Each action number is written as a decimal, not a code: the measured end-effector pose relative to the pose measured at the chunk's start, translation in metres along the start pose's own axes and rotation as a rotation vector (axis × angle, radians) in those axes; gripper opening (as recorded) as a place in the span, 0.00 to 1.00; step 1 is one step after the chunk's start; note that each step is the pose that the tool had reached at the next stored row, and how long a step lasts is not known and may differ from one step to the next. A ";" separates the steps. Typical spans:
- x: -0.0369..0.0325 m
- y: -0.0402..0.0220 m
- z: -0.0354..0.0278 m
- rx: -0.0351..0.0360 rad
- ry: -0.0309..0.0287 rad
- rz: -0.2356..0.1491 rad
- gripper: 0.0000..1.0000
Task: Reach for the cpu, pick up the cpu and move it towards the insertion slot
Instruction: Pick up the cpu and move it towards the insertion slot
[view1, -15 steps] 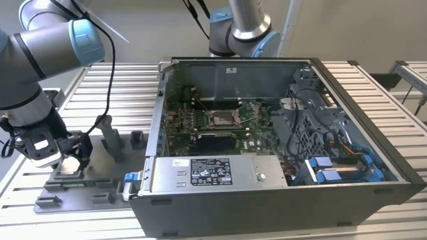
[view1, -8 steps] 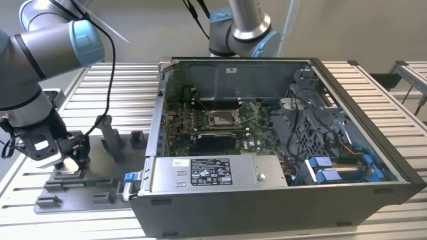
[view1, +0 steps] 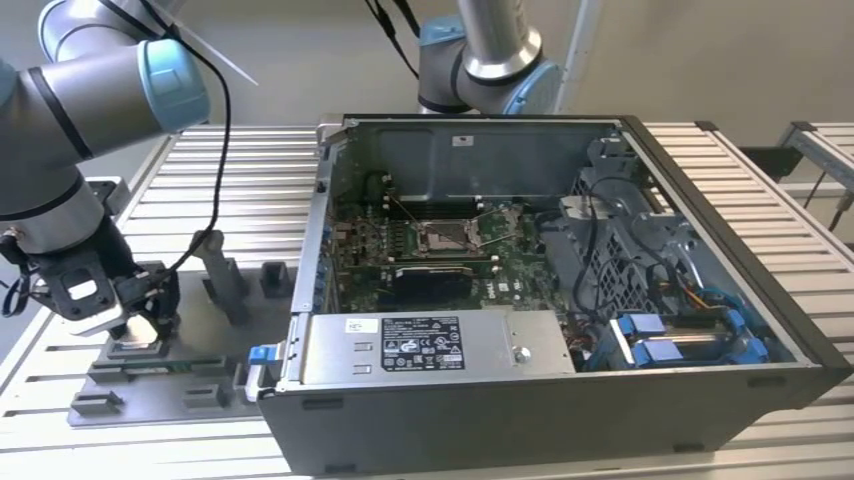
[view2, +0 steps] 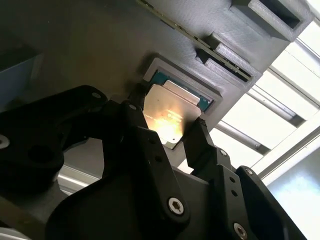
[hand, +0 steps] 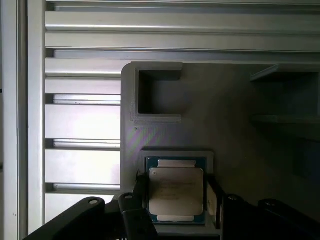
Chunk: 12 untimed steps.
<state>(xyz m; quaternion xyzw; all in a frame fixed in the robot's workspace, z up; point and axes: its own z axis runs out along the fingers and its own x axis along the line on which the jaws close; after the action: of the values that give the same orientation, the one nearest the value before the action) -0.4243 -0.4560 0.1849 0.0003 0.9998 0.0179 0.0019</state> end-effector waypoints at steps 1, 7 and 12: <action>0.0000 0.0000 -0.0001 0.0001 0.0001 0.000 1.00; -0.0001 -0.0001 -0.0005 0.0001 0.0001 0.000 0.00; 0.0000 0.0000 -0.0018 0.0004 0.0009 0.000 0.00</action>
<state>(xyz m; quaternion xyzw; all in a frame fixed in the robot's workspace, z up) -0.4243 -0.4561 0.1867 0.0003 0.9998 0.0177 0.0014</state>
